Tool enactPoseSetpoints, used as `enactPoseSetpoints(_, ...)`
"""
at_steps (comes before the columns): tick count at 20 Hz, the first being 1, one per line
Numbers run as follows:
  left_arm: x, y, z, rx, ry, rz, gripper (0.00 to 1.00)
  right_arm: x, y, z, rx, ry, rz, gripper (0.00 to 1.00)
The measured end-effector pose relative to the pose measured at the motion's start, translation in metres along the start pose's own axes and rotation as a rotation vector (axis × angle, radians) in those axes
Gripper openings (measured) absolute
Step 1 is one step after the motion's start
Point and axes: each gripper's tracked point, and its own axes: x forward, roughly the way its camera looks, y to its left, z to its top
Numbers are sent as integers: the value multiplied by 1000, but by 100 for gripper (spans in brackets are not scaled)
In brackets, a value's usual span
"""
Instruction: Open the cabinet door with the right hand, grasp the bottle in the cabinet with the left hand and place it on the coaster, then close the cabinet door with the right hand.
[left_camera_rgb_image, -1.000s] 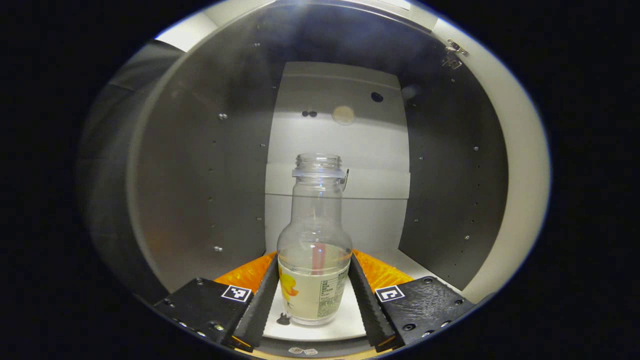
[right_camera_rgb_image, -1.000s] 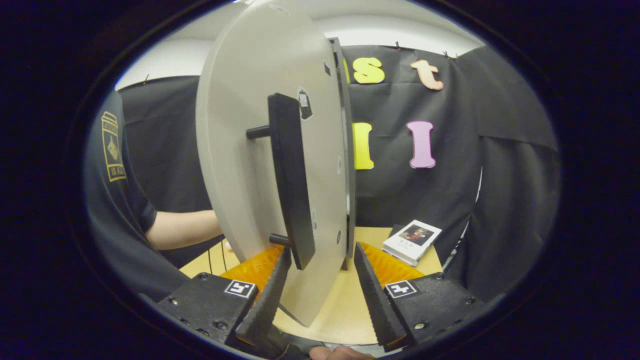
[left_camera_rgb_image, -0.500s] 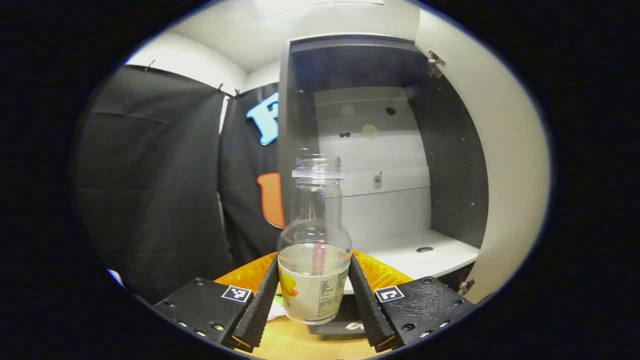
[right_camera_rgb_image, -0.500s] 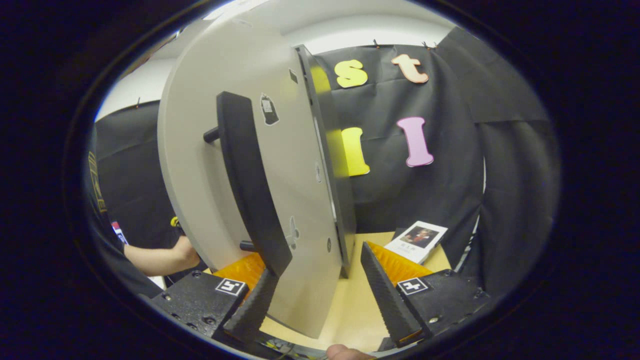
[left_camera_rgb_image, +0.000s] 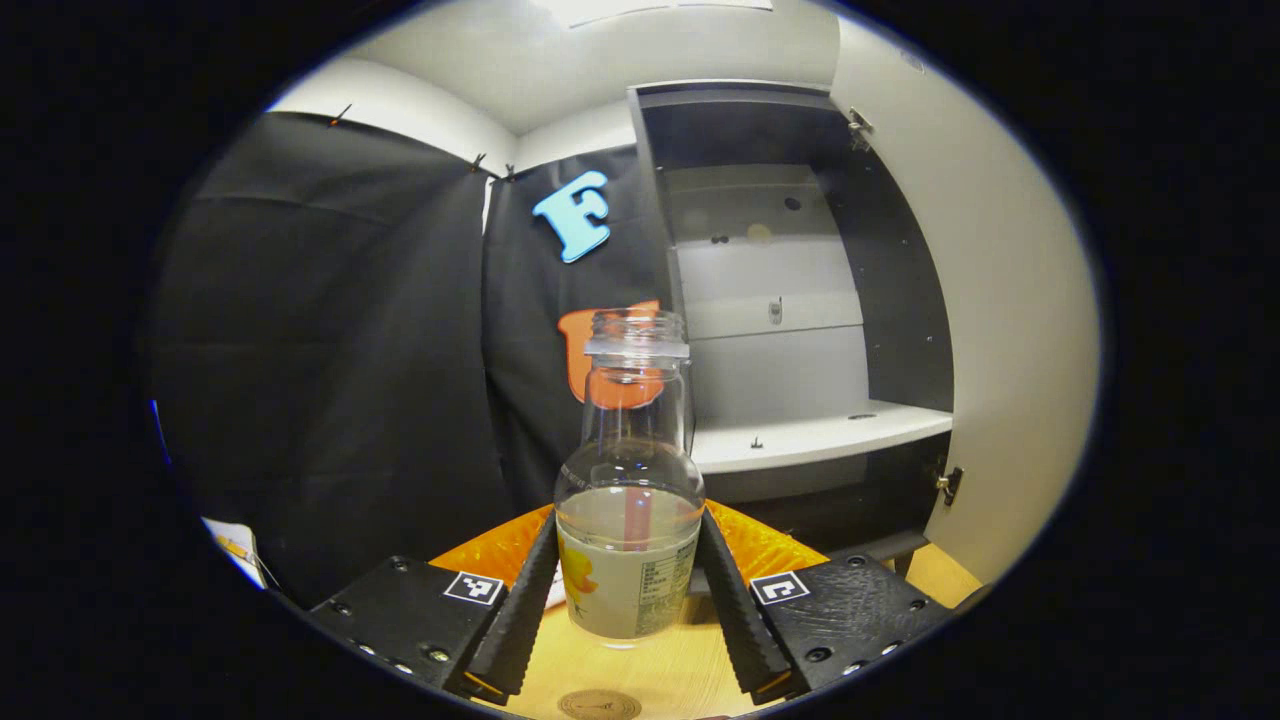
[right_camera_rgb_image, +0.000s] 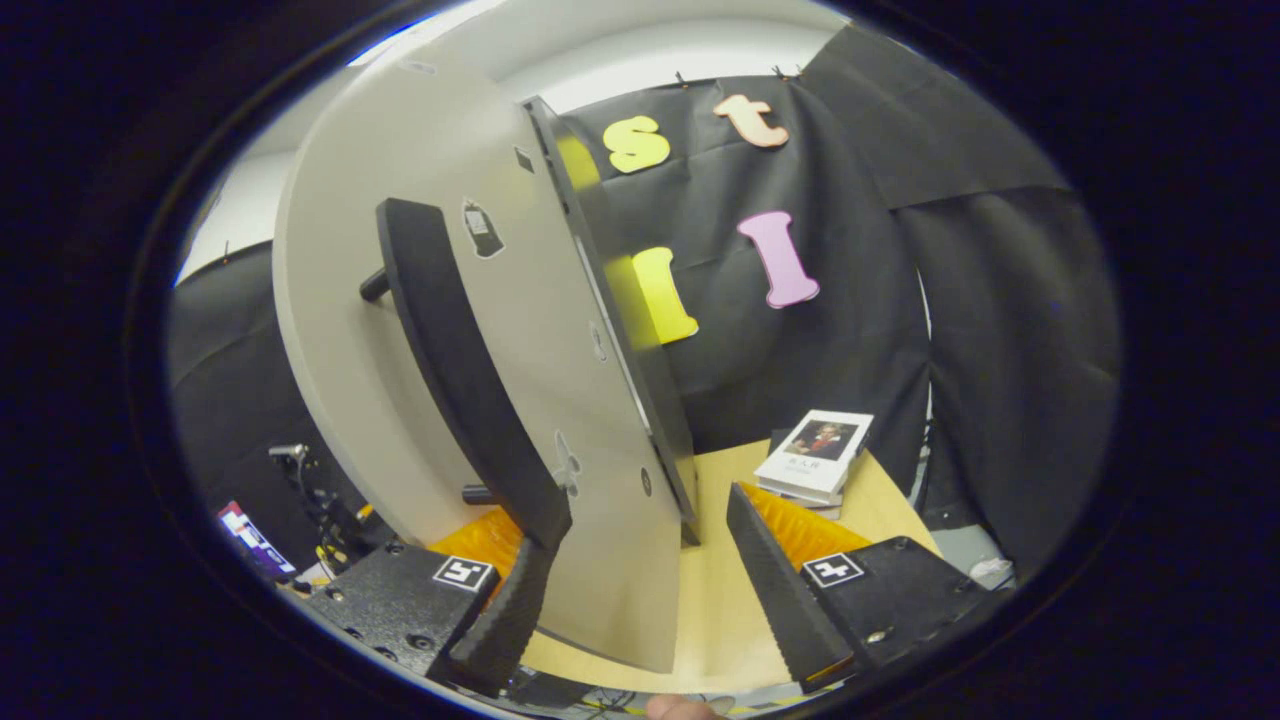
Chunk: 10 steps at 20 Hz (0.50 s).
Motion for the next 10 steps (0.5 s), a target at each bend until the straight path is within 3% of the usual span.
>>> enactPoseSetpoints(2, -11, 18, -42, -33, 6, 22, 75, 0, 4, -4, 81, 13, 13, 98)
enactPoseSetpoints(7, -33, 58, -138, -125, 63, 117, 75, -2, 1, -7, 94, 35, -14, 98)
enactPoseSetpoints(10, -32, 52, -171, -138, 95, 108, 75, -4, -1, -9, 75, 70, -59, 98)
